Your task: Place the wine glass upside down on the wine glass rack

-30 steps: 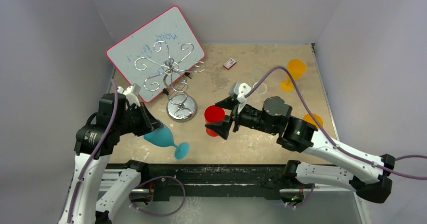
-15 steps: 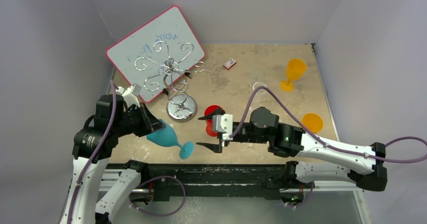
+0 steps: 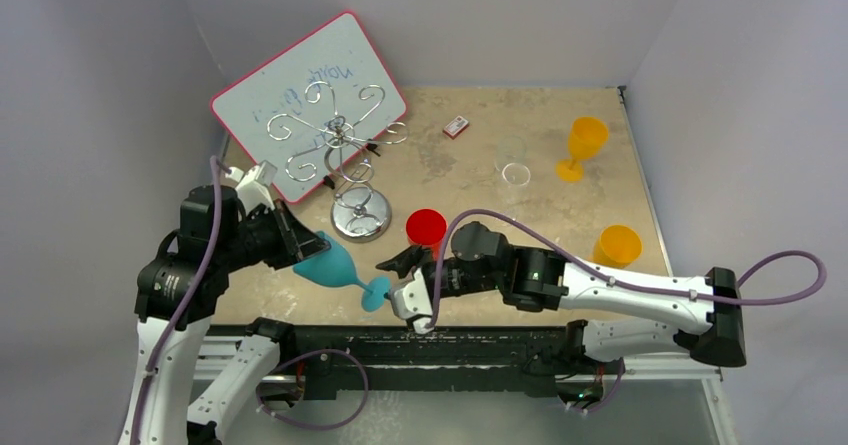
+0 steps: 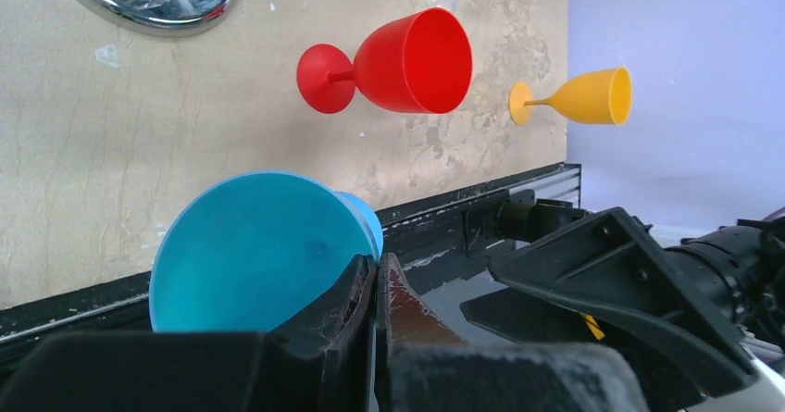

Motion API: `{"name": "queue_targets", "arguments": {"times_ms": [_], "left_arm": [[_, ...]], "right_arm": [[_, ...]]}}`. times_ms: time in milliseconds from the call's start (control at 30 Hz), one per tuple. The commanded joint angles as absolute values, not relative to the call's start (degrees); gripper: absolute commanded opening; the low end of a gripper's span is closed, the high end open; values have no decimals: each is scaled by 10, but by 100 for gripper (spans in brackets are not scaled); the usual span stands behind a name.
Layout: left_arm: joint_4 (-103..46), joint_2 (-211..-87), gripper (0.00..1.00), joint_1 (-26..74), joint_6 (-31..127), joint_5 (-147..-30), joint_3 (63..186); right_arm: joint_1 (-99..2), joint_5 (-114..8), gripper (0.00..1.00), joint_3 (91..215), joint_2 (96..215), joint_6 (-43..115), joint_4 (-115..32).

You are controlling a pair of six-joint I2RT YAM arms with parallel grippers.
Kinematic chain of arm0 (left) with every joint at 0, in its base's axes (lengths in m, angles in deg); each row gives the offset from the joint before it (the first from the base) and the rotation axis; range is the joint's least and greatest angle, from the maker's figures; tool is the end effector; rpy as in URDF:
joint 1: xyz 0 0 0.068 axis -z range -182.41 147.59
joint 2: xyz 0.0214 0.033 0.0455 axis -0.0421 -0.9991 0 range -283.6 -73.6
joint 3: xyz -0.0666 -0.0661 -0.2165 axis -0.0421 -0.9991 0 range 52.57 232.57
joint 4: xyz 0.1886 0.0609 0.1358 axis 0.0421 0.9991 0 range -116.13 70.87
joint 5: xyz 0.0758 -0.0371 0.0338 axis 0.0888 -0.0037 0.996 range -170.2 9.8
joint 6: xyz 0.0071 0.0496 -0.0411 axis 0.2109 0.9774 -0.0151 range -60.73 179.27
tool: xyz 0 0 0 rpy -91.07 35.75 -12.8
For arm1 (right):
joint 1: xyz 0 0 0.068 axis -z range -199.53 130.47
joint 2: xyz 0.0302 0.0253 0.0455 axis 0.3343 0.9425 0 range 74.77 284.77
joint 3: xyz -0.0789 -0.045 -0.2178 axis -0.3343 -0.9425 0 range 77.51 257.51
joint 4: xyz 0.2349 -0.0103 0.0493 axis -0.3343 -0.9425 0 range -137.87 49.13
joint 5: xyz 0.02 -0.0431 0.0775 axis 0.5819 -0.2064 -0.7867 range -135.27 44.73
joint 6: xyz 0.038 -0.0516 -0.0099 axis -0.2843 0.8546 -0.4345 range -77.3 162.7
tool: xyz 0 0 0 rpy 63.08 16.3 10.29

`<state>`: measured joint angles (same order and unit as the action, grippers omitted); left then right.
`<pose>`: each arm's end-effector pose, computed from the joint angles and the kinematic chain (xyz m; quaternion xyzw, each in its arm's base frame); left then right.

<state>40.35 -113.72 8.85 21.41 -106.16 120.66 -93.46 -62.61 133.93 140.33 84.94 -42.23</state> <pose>0.1026 -0.0431 0.3419 -0.1070 0.8766 -0.3600 0.3009 0.0618 0.2692 0.3205 -0.6962 0.3200 0.2841 0.5764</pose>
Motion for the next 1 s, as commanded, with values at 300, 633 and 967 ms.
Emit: {"name": "queue_targets", "arguments": {"times_ms": [300,633,967], "left_arm": [[331,-1139,0,85,166,-1121,1259],[340,-1148,0,85,170,-1121,1269],[342,-1150,0,85,164,-1126,1265]], "right_arm": [[-993,-497,48,1326,1432,1036,-492],[-995,-457,48,1302,1416,1063,-493],[-998,-442,21,1277,1399,1084,-430]]}}
